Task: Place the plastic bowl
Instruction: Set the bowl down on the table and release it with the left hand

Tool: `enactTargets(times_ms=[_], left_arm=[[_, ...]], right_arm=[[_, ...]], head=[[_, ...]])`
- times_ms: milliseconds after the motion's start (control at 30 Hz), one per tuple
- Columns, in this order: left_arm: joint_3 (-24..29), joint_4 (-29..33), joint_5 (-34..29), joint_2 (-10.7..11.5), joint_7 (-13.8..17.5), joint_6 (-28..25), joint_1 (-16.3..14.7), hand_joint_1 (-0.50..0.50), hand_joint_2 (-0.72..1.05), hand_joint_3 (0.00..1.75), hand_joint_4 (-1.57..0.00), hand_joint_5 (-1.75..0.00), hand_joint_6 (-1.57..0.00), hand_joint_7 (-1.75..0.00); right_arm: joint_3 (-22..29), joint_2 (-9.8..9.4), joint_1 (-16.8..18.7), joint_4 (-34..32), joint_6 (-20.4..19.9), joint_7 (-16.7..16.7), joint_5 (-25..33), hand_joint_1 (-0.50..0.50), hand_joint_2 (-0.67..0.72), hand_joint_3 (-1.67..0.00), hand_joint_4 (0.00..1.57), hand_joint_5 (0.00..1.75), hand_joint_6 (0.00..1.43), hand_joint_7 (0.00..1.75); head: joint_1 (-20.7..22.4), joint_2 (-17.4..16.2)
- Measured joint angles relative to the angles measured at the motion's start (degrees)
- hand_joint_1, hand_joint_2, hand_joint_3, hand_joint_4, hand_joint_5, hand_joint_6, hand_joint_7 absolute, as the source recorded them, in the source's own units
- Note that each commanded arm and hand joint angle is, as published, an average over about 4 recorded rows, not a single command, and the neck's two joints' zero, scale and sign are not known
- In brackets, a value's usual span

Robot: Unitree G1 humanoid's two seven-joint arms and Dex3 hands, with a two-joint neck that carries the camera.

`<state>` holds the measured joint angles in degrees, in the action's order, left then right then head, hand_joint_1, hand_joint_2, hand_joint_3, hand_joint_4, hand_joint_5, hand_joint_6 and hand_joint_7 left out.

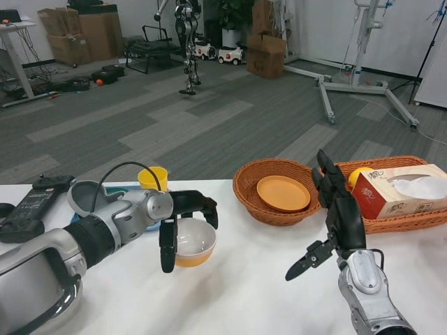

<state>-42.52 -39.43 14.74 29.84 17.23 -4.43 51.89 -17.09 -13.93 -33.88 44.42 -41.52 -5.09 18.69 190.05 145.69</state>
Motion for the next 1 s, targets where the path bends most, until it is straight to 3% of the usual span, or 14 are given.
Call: enactTargets(times_ms=[367,500,600,733,867,900,1000], left_arm=[[-2.09,-5.78,1.05,-2.86,-3.30,4.35,-0.62,0.48,0.52,0.00,-1.09,-1.75,-1.18,-1.38],[-2.57,-7.15,0.81,-3.42,-3.71,4.97,-0.72,0.49,0.52,0.00,-0.94,-1.75,-0.97,-1.22],[-2.95,-8.58,-0.21,-4.05,-4.16,5.20,-0.86,0.47,0.52,0.00,-0.81,-1.75,-0.90,-1.19],[-3.80,-10.52,-1.85,-4.57,-4.31,5.36,-1.24,0.43,0.52,0.00,-0.50,-1.75,-0.84,-1.15],[-4.75,-11.44,-2.29,-4.69,-4.45,5.38,-1.28,0.12,0.58,0.00,-0.17,-1.75,-0.79,-1.12],[-5.05,-11.65,-2.61,-4.70,-4.47,5.39,-1.29,0.08,0.60,0.00,-0.11,-1.75,-0.76,-1.12],[-5.99,-12.12,-3.97,-4.72,-4.52,5.39,-1.31,-0.16,0.54,0.00,-0.01,-1.64,-0.68,-1.08]], right_arm=[[-0.05,-0.38,3.66,-5.04,-0.07,0.01,1.36,-0.46,0.47,0.00,0.00,0.00,0.00,0.00],[-0.05,-0.63,4.37,-5.88,-0.07,0.00,1.59,-0.46,0.47,0.00,0.00,0.00,0.00,0.00],[-0.05,-0.72,4.47,-5.99,-0.07,0.00,1.74,-0.46,0.47,0.00,0.00,0.00,0.00,0.00],[-0.05,-0.78,4.50,-6.05,-0.07,0.01,1.90,-0.46,0.47,0.00,0.00,0.00,0.00,0.00],[-0.05,-0.84,4.50,-6.06,-0.07,0.01,1.94,-0.46,0.47,0.00,0.00,0.00,0.00,0.00],[-0.05,-0.85,4.50,-6.06,-0.07,0.01,1.95,-0.46,0.47,0.00,0.00,0.00,0.00,0.00],[-0.05,-0.89,4.50,-6.06,-0.07,0.01,2.01,-0.46,0.47,0.00,0.00,0.00,0.00,0.00]], head=[[2.60,0.29],[3.59,0.70],[3.64,0.66],[3.66,0.44],[3.69,0.26],[3.62,0.22],[3.46,0.13]])
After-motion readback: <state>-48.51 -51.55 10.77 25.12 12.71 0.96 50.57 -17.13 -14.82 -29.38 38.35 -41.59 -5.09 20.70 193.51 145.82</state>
